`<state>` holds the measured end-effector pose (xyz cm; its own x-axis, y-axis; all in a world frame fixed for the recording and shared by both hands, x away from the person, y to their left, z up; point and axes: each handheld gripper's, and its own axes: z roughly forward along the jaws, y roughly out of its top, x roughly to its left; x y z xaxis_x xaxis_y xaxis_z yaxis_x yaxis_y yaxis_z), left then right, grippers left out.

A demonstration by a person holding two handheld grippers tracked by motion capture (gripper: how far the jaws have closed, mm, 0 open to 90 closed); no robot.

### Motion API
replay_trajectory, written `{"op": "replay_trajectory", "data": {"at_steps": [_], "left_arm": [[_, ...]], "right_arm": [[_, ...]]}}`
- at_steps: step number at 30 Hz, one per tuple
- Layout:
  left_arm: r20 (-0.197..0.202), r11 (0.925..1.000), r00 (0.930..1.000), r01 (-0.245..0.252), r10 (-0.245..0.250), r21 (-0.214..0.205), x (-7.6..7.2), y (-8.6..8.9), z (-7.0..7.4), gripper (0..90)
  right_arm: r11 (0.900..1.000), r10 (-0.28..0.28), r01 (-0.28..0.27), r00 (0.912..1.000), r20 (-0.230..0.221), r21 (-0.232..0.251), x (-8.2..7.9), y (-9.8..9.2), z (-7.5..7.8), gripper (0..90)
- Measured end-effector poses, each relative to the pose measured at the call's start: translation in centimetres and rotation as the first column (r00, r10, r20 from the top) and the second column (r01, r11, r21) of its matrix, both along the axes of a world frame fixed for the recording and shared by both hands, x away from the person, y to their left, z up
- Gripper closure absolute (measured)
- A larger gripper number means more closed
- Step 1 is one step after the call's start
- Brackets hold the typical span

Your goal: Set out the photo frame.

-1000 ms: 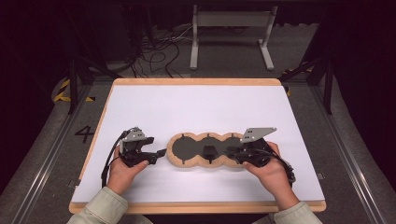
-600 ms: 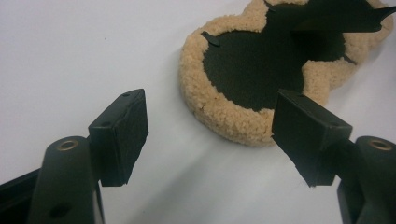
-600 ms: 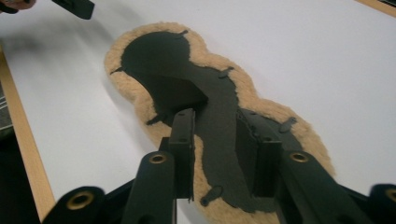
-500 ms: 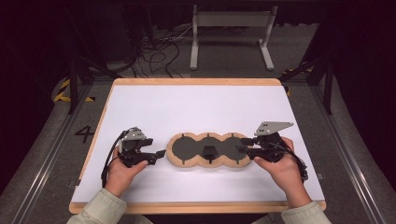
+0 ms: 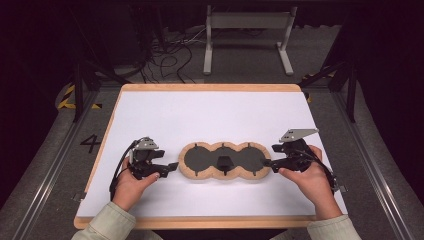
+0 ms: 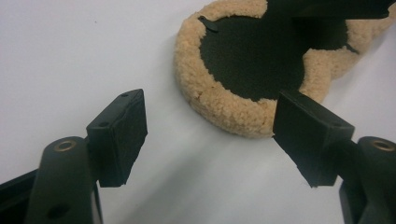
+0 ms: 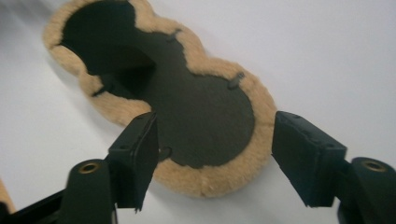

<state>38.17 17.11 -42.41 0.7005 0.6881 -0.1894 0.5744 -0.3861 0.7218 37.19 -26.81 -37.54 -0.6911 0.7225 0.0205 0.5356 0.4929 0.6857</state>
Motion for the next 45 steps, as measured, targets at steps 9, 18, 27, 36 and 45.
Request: {"op": "replay_trajectory", "data": {"at_steps": [9, 18, 27, 36, 45], "left_arm": [[-0.039, 0.9999, 0.9991, 0.013, -0.013, -0.002, 0.4, -0.3, -0.6, 24.4], [-0.099, 0.9992, 0.9948, 0.018, -0.021, -0.035, 0.9, -0.5, -1.6, 26.4], [-0.134, 0.9992, 0.9902, 0.041, -0.041, -0.003, 1.3, -1.3, -2.4, 23.8], [-0.158, 0.9971, 0.9846, 0.075, -0.074, 0.002, 1.5, -2.4, -3.1, 19.1], [-0.183, 0.9938, 0.9767, 0.109, -0.111, -0.025, 1.5, -3.3, -3.1, 17.4]], "right_arm": [[0.9985, -0.038, 0.041, 0.9965, -0.074, 0.035, 1.0, -1.6, -1.7, 29.7], [0.9983, -0.03, 0.037, 0.9908, -0.132, 0.045, 1.6, -1.7, -3.3, 24.4], [0.9983, -0.014, 0.025, 0.9765, -0.215, 0.052, 1.8, -1.4, -4.7, 19.6], [0.9991, -0.006, 0.017, 0.9626, -0.271, 0.04, 2.1, -1.0, -5.7, 15.0], [0.9983, 0.0, 0.018, 0.9537, -0.301, 0.055, 2.4, -0.5, -6.1, 12.2]]}}
